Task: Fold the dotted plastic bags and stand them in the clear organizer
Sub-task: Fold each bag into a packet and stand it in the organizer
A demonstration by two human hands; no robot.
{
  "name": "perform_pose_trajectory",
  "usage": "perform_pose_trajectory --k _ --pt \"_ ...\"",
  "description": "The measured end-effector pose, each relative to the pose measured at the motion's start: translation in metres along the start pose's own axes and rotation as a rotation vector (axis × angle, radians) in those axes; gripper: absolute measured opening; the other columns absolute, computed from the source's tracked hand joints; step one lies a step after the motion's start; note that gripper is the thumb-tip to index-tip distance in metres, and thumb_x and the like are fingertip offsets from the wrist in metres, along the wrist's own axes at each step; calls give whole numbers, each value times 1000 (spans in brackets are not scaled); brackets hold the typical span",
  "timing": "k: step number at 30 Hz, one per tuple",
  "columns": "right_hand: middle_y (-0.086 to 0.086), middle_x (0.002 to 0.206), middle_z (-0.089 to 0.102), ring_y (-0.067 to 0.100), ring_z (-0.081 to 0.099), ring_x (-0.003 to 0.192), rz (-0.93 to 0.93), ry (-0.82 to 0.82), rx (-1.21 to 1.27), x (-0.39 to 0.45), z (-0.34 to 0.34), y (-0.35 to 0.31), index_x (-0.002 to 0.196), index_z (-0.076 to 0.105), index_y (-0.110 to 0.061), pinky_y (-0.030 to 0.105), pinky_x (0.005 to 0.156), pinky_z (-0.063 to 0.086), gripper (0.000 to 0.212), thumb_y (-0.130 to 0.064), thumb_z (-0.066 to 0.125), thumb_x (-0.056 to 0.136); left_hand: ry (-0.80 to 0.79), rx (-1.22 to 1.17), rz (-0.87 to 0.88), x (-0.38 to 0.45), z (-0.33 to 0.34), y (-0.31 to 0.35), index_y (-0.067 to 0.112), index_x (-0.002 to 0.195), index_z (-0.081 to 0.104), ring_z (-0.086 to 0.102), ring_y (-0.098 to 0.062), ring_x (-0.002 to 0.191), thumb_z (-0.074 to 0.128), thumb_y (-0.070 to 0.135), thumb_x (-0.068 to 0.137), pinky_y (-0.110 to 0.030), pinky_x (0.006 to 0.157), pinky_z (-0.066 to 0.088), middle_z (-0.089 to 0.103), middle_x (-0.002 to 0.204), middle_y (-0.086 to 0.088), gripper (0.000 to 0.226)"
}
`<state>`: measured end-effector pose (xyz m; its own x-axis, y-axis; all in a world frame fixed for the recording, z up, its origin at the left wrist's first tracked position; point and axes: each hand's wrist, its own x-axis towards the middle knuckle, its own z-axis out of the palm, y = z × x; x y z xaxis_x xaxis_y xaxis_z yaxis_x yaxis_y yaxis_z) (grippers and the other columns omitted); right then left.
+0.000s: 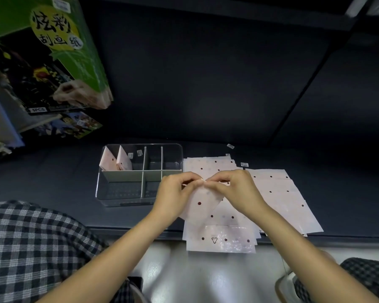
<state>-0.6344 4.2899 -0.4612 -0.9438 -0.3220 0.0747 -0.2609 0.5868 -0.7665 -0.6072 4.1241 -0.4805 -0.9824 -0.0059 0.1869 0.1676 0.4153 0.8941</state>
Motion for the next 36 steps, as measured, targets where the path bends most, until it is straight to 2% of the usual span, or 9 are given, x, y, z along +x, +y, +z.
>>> perform_pose_trajectory --k 7,12,16,20,22,25,28,31,36 --pt "-18 70 68 -1 61 70 61 -20 -33 4 -3 6 66 64 -39 23 70 50 21 -27 71 81 115 -131 -91 8 -14 -7 23 77 73 62 6 76 65 12 87 -6 70 43 70 77 18 16" --pt "-14 69 65 1 58 71 62 -5 -29 20 0 5 70 62 -35 23 68 48 18 -25 68 84 -75 -237 -283 23 -39 -18 17 80 74 67 -4 69 69 9 83 -18 63 53 73 75 4 10" --pt "-20 74 65 0 59 72 114 18 52 35 5 10 73 67 -29 24 70 51 11 -25 69 83 -264 -67 -317 39 -66 -38 14 72 73 61 -6 56 74 5 78 -16 54 49 70 64 1 11" --pt "-7 75 69 10 64 71 141 -48 140 56 31 1 73 67 -21 22 64 56 11 -18 70 83 -277 37 -283 55 -91 -59 16 68 71 55 -8 56 73 5 79 -22 56 48 66 62 -2 16" --pt "0 74 69 14 66 69 157 -90 139 70 47 -5 73 67 -17 26 65 57 10 -15 71 81 -259 65 -294 63 -104 -75 16 71 72 59 -11 64 72 7 80 -30 66 51 69 71 -5 13" --pt "4 69 67 16 66 61 174 -83 167 97 73 -15 72 64 -14 28 63 57 12 -11 70 82 -135 330 -250 77 -120 -102 26 86 71 62 -9 87 66 26 86 -30 77 49 68 88 10 6" --pt "-2 60 63 9 63 52 186 -12 171 129 101 -25 71 61 -13 28 61 57 15 -10 69 83 -103 694 -319 83 -131 -134 33 115 62 46 -20 114 49 42 94 -33 88 43 53 118 1 26" --pt "-5 59 62 9 64 53 146 12 109 158 128 -32 69 57 -17 30 62 57 18 -12 67 84 -204 920 -452 79 -139 -163 34 129 48 34 -27 120 37 47 97 -40 95 38 39 133 -4 37" --pt "-3 70 63 17 63 70 41 7 -222 184 171 -38 73 53 -19 26 58 45 14 -17 61 84 -149 993 -412 73 -147 -184 29 131 49 32 -22 122 34 43 98 -36 94 30 44 137 5 39"
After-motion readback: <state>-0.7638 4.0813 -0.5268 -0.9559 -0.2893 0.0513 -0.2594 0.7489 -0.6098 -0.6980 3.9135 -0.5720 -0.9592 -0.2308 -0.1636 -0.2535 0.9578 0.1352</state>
